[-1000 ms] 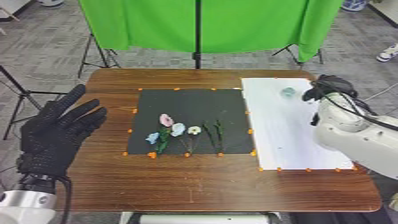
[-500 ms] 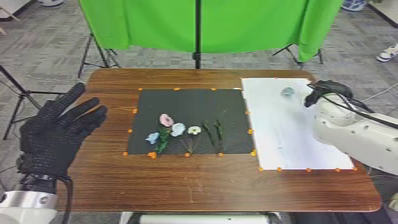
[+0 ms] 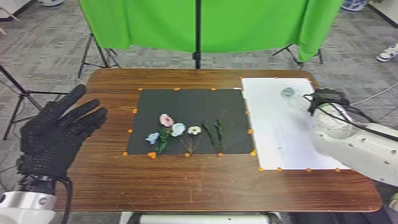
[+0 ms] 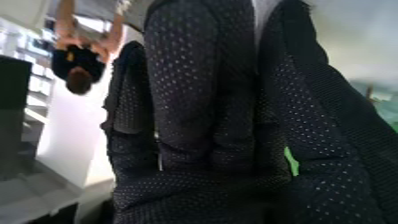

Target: Arrange flowers

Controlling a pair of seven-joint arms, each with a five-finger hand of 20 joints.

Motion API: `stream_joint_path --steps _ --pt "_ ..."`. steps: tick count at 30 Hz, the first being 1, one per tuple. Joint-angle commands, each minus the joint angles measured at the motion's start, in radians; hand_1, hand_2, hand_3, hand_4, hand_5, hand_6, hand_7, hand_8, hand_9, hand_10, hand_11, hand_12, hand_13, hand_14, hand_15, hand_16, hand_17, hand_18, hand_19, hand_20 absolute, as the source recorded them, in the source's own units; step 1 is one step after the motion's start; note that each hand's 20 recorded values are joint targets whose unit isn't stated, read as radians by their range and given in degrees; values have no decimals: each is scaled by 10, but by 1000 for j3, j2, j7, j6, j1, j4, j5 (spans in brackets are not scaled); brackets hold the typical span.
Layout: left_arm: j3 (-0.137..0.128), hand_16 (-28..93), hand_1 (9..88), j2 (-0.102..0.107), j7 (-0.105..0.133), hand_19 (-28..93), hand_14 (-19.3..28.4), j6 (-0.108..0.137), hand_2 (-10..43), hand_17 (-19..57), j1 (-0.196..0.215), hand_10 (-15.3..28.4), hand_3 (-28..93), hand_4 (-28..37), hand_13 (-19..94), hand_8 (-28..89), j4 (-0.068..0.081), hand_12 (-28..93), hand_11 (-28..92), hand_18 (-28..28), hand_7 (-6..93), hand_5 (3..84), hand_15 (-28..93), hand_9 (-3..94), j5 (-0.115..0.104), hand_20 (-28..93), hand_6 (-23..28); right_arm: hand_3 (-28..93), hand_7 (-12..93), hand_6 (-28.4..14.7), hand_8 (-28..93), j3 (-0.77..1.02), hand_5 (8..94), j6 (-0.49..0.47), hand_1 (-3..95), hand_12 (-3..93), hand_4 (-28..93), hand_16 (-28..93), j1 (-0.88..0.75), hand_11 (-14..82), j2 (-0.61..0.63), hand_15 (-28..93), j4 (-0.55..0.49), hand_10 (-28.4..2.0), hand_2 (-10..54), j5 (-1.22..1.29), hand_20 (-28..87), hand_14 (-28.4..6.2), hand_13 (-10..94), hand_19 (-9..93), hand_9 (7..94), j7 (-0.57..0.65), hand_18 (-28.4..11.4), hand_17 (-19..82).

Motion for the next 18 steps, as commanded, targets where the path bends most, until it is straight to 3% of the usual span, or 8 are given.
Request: stream_joint_path --steps 1,9,18 --pt "8 -72 217 -15 -38 513 284 -24 86 -46 -19 211 755 -272 240 -105 10 109 252 284 160 333 445 313 6 400 81 626 161 42 22 -100 869 171 559 262 -283 208 10 148 27 527 -60 -56 -95 -119 81 -25 850 912 936 4 -168 407" --pt "10 -72 218 -18 -46 513 284 -19 87 -45 -29 210 755 -271 241 -105 12 108 252 284 160 333 446 314 10 399 81 672 157 28 35 -199 887 327 547 251 -283 210 85 183 25 536 -82 -63 -95 -251 89 -23 861 925 937 74 -169 415" --pt "11 -73 217 -14 -38 514 284 -10 86 -46 -31 211 756 -269 240 -105 9 108 252 284 161 332 445 314 12 399 81 690 155 23 42 -269 891 398 543 243 -283 212 189 196 5 544 -180 -72 -95 -289 96 -23 863 931 937 5 -172 415"
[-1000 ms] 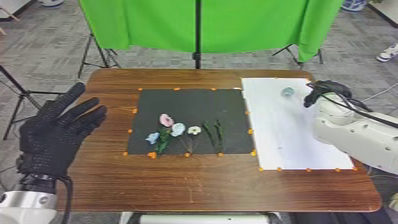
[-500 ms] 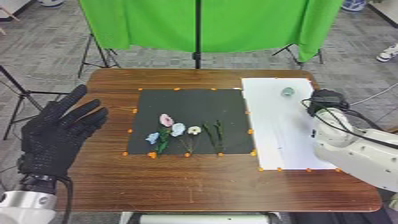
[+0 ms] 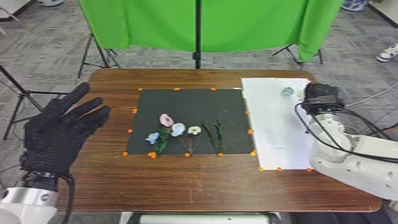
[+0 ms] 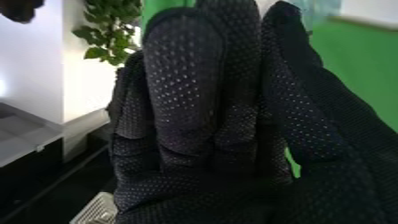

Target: Arrange flowers

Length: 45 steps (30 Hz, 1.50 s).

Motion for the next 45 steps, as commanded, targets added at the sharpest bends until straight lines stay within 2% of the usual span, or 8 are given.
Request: stream_joint_path --steps 1,11,14,22,25,36,41,45 --pt "0 -73 217 -8 -1 514 284 -3 85 -46 8 211 757 -269 241 -105 2 108 252 284 160 332 445 314 7 399 81 690 154 23 42 -55 891 31 543 243 -283 211 124 196 -30 544 -111 -72 -95 -30 97 -23 863 931 937 -87 -172 415" --pt "3 -73 219 0 -1 514 284 7 85 -45 3 210 757 -269 241 -106 0 108 252 284 162 332 446 314 6 399 81 685 152 25 45 -173 886 -4 540 253 -283 213 229 182 -179 551 -198 -66 -95 -41 99 -23 848 921 937 -204 -165 382" --pt "1 -73 220 0 -2 514 284 1 85 -45 8 210 756 -268 241 -106 1 108 252 284 162 332 446 314 5 399 81 681 151 28 45 -193 883 -15 539 254 -283 213 231 177 -221 551 -207 -63 -95 -42 100 -22 845 917 937 -213 -161 377" --pt "-3 -74 222 9 9 514 284 -6 85 -45 12 211 756 -266 241 -106 3 107 252 284 163 332 446 315 2 399 81 675 154 33 44 -295 878 -57 541 258 -283 213 257 171 -323 554 -194 -59 -95 -35 108 -21 841 914 937 -213 -160 374" --pt "-6 -73 222 5 -1 514 284 -4 85 -45 13 211 756 -266 240 -106 2 107 251 284 162 332 445 314 3 399 81 674 156 34 43 -312 877 -81 540 262 -283 212 252 168 -337 556 -189 -58 -95 -46 112 -21 839 912 937 -216 -159 372" --pt "-2 -73 222 16 14 516 284 -6 84 -45 11 210 757 -266 241 -106 7 107 252 284 162 334 445 315 0 396 82 686 162 30 41 -336 861 -143 530 279 -283 209 271 150 -373 561 -143 -56 -95 -52 125 -26 820 901 932 -205 -162 356" --pt "2 -73 221 19 5 516 284 -14 84 -45 -1 210 758 -265 242 -106 11 107 252 284 162 335 446 315 1 395 83 699 168 34 36 -303 844 -182 515 286 -283 207 254 149 -368 565 -150 -56 -95 -16 132 -29 807 893 924 -209 -161 347" --pt "1 -73 222 11 -24 517 284 -16 84 -45 -17 211 757 -264 242 -106 15 107 251 284 162 336 446 315 3 394 83 699 171 33 22 -287 824 -193 492 276 -283 202 237 164 -354 569 -163 -62 -95 -10 141 -35 793 888 905 -211 -166 335"
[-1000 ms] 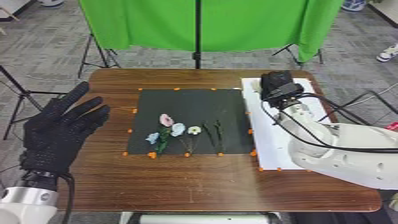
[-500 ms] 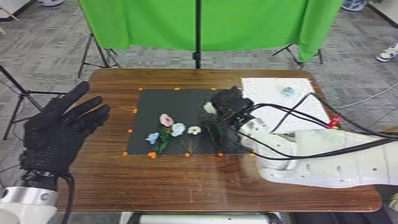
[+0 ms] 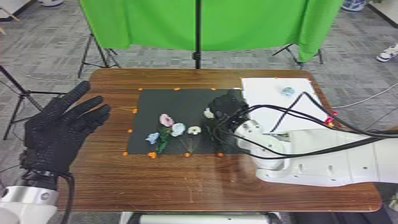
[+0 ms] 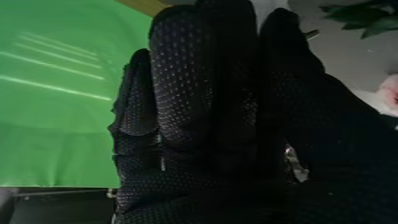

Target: Arrange flowers

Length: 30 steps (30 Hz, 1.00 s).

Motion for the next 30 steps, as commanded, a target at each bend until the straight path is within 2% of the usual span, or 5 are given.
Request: stream_joint_path --steps 1,2,10,25,30 --pt "-1 -73 222 -7 -39 517 284 -18 83 -45 -15 211 758 -264 242 -106 14 107 250 284 162 336 445 315 5 394 84 698 171 33 22 52 822 -31 490 275 -283 202 -19 164 13 569 -23 -62 -95 24 141 -35 793 887 904 -5 -166 334" --pt "-1 -73 222 2 -29 517 283 -16 83 -45 -9 211 758 -264 241 -106 14 107 250 284 162 336 445 315 0 394 84 694 173 31 17 67 815 -33 480 257 -283 198 -27 186 17 572 -27 -64 -95 46 149 -37 789 883 893 -16 -166 331" --pt "3 -72 222 1 -51 518 283 -24 82 -45 -29 210 759 -263 241 -106 19 108 250 284 161 336 445 315 2 392 83 721 171 25 4 88 783 -42 424 187 -283 191 -43 248 21 581 -37 -80 -95 65 182 -43 775 869 859 -16 -172 318" --pt "6 -72 227 -9 -97 520 283 -36 79 -45 -53 211 763 -257 242 -105 25 108 251 284 161 337 447 315 10 390 84 777 167 27 -78 91 707 -59 391 177 -283 182 -45 256 23 590 -42 -85 -95 42 202 -47 766 862 829 37 -177 314" --pt "8 -73 229 -5 -80 519 284 -33 79 -46 -46 211 762 -254 242 -106 24 108 253 284 161 337 448 316 9 390 84 786 166 23 -125 92 685 -66 387 175 -283 182 -31 259 18 594 -40 -89 -95 46 206 -50 762 862 817 52 -180 314"
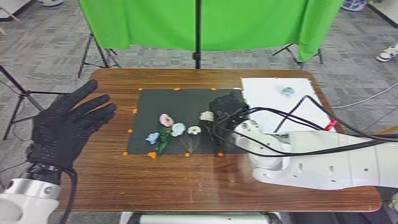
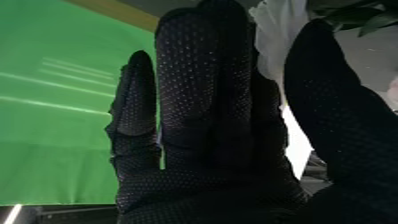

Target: Arrange flowers

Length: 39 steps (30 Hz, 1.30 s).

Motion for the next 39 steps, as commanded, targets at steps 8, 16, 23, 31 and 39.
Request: stream_joint_path --steps 8,16,23,31,39 --pt "9 -73 231 -2 19 520 284 -1 78 -45 17 211 762 -252 242 -105 5 108 253 284 160 339 448 315 4 389 85 781 157 17 -125 16 651 -8 386 172 -283 179 28 261 -2 598 -14 -93 -95 3 208 -52 759 865 807 26 -186 313" --pt "9 -74 232 -7 21 520 284 2 78 -45 22 210 763 -250 241 -106 2 108 253 284 160 339 447 315 3 390 85 781 156 17 -123 46 649 30 388 169 -283 174 29 262 14 599 -25 -94 -95 42 207 -53 760 866 811 23 -189 316" --pt "8 -73 232 -5 33 520 283 8 77 -45 32 210 763 -250 242 -106 -3 108 253 284 160 340 449 315 1 390 86 775 154 14 -123 161 641 54 373 169 -283 173 18 261 84 596 -22 -98 -95 142 204 -58 753 864 802 13 -191 315" --pt "11 -74 233 -9 31 520 284 10 77 -45 34 210 763 -250 241 -105 -3 108 253 284 161 339 447 315 3 389 85 766 142 0 -122 251 593 17 345 161 -283 168 11 244 175 586 43 -110 -95 223 196 -72 734 848 762 51 -200 305" --pt "16 -74 232 -8 32 519 284 12 77 -46 23 210 764 -249 241 -105 -2 107 253 284 161 338 449 315 3 389 85 760 120 -15 -116 289 531 -38 326 158 -283 164 3 241 238 595 128 -128 -95 340 193 -82 728 852 746 97 -207 305"
